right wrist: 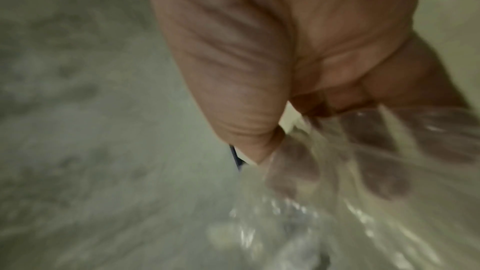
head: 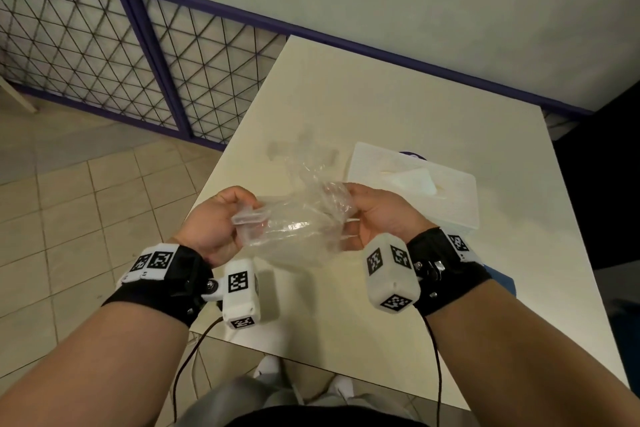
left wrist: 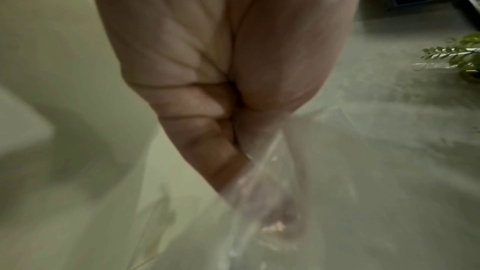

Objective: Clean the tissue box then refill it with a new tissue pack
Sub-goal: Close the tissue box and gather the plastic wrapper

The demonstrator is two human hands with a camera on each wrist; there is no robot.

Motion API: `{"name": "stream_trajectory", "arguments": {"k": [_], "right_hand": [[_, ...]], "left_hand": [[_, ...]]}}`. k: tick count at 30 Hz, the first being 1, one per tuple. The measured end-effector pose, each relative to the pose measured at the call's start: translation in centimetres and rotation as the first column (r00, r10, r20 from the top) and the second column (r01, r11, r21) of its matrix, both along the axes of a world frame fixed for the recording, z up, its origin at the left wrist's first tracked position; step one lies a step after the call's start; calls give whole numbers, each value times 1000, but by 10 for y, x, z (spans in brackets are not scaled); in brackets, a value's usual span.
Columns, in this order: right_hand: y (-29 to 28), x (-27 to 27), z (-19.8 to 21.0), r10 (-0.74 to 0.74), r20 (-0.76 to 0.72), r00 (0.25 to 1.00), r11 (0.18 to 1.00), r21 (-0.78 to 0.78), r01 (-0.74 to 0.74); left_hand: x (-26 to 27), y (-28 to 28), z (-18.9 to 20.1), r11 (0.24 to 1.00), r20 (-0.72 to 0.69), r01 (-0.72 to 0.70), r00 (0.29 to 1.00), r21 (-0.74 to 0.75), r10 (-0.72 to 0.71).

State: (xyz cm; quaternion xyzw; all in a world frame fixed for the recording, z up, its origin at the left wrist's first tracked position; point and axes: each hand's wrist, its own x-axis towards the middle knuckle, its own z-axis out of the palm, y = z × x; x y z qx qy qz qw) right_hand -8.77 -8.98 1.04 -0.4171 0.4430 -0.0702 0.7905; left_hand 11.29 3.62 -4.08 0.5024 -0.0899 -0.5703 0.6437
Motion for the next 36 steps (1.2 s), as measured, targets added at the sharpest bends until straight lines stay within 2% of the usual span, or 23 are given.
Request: {"name": "stream_trajectory", "arguments": {"k": [3, 5, 6, 8, 10, 12, 14, 16, 19, 21, 25, 28, 31, 34, 36], "right_hand": [[-4, 0, -2, -56, 24, 998, 991, -123, 59], [-4, -1, -1, -57, 13, 998, 966, -252, 58], [-3, -2, -1, -45, 3, 999, 946, -320, 43], [-1, -2, -2, -21, -22, 1000, 905, -425, 10], [0, -3, -1, -29, -35, 999, 882, -471, 9], [-3, -6, 1, -50, -34, 998, 901, -433, 30], [-6, -12, 3, -58, 33, 998, 951, -302, 65], [-7, -16, 6, -86, 67, 994, 975, -201, 98], [-5, -19, 5, -24, -22, 999, 962, -274, 17], [-3, -21, 4, 15, -29, 999, 961, -275, -23], [-2, -26, 1, -69, -15, 998, 960, -272, 62], [0, -26, 2, -108, 14, 994, 940, -324, 107], [0, -25, 5, -150, 11, 989, 924, -353, 144], [-4, -24, 5, -229, 26, 973, 935, -271, 227], [-4, -27, 6, -241, 34, 970, 945, -219, 243]], "left_hand": [[-2, 4, 2, 989, -217, -7, 976, -149, -26], [-4, 7, 4, 985, -350, 30, 933, -171, -89], [-6, 7, 8, 987, -364, 77, 923, -138, -123], [-11, 2, 17, 977, -255, 211, 943, -36, -213], [-17, -5, 22, 969, -46, 238, 971, 71, -236], [-21, -11, 21, 975, 145, 186, 968, 125, -203], [-21, -15, 16, 981, 256, 129, 953, 146, -163], [-23, -17, 16, 987, 305, 93, 944, 128, -128], [-29, -19, 16, 990, 360, 77, 926, 115, -114], [-33, -20, 16, 992, 372, 63, 923, 106, -98], [-33, -18, 17, 998, 287, 64, 956, 29, -69], [-36, -17, 19, 993, 382, 104, 921, -49, -78], [-39, -21, 21, 996, 472, 82, 880, -27, -59], [-39, -25, 23, 998, 509, 53, 859, 18, -55], [-39, -26, 24, 994, 503, 105, 859, 19, -100]]}}
